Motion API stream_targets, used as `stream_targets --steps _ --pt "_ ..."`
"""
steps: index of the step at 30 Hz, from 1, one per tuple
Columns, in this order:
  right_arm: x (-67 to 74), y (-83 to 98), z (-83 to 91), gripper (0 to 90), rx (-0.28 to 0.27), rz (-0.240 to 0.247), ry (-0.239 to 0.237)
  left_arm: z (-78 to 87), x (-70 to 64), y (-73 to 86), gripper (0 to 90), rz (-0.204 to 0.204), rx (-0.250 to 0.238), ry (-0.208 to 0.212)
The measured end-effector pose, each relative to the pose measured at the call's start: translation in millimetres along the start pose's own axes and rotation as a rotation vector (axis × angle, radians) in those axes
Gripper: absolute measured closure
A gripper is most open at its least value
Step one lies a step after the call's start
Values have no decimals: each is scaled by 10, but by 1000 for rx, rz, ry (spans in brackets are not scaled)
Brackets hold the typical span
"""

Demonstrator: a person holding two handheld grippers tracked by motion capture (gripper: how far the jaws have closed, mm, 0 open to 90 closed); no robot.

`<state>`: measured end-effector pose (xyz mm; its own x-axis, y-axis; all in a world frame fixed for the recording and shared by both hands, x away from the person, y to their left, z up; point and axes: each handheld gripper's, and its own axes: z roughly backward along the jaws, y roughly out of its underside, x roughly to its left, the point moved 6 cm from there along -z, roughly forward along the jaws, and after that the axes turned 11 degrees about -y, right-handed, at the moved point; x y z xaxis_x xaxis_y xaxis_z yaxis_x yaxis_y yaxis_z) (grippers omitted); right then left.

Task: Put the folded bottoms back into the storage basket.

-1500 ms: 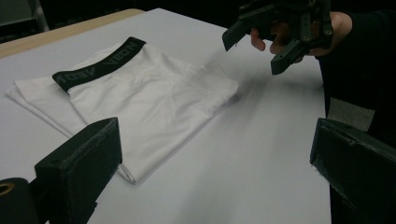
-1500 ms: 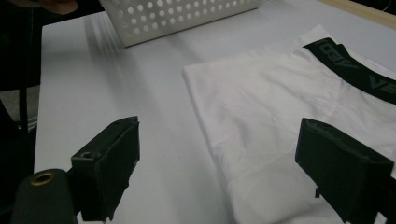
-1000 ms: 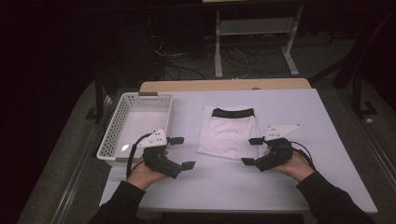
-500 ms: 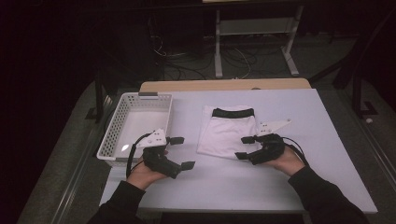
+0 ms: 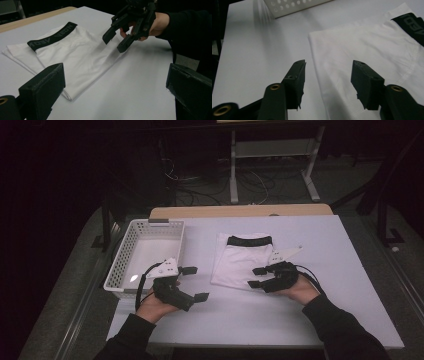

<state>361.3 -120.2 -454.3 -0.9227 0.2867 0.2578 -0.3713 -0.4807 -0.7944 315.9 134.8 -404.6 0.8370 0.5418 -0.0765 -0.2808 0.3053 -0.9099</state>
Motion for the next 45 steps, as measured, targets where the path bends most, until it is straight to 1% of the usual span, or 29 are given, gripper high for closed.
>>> stream_targets --steps 1,3,4,5,6,8,10,11,14,17,18,20,22,25,32,33,34,35,36,37,39,42,43,45 --pt "-14 9 -44 496 13 3 -4 0 0 3 18 -1 1 0" --pt "-18 13 -57 504 17 0 -3 0 0 3 17 -1 1 1" --pt "-30 16 -92 537 27 1 -6 -2 -2 4 18 0 1 1" --pt "-30 16 -92 537 27 1 -6 -2 -2 4 18 0 1 1" --pt "-38 17 -117 563 37 4 -3 -4 -2 6 18 0 2 2" --pt "-41 17 -125 572 40 5 -2 -5 -1 7 18 -1 3 2" --pt "-48 24 -156 615 49 11 3 -4 -3 7 18 0 2 2" --pt "-48 24 -156 615 49 11 3 -4 -3 7 18 0 2 2" --pt "-56 52 -190 671 77 33 14 -4 -4 9 18 0 3 2" --pt "-52 63 -200 688 89 34 14 -4 -4 8 18 0 2 3" --pt "-51 82 -210 693 107 39 19 -4 -4 9 18 1 3 3" --pt "-49 90 -217 697 113 37 20 -4 -3 9 18 1 2 3" --pt "-61 116 -235 697 135 49 28 -5 -2 9 18 1 2 3" --pt "-75 156 -264 697 162 53 34 -5 -1 10 18 0 3 3" --pt "-86 193 -297 686 188 64 35 -8 -1 15 19 0 6 1" --pt "-80 202 -308 673 197 81 39 -9 -3 14 19 -1 5 1" --pt "-80 202 -308 673 197 81 39 -9 -3 14 19 -1 5 1" --pt "-73 204 -313 673 203 101 48 -8 -4 13 19 -1 4 0" --pt "-73 204 -313 673 203 101 48 -7 -4 13 19 0 4 0" --pt "-68 210 -318 675 211 127 55 -8 -2 15 19 -1 5 -1" --pt "-64 213 -319 679 214 135 59 -8 -3 15 19 -1 6 0" --pt "-51 223 -324 690 224 168 72 -8 -5 14 19 -2 5 0" --pt "-51 227 -324 706 224 180 79 -7 -5 14 19 -2 6 0" --pt "-53 228 -324 717 225 187 79 -7 -4 14 19 -1 5 0"
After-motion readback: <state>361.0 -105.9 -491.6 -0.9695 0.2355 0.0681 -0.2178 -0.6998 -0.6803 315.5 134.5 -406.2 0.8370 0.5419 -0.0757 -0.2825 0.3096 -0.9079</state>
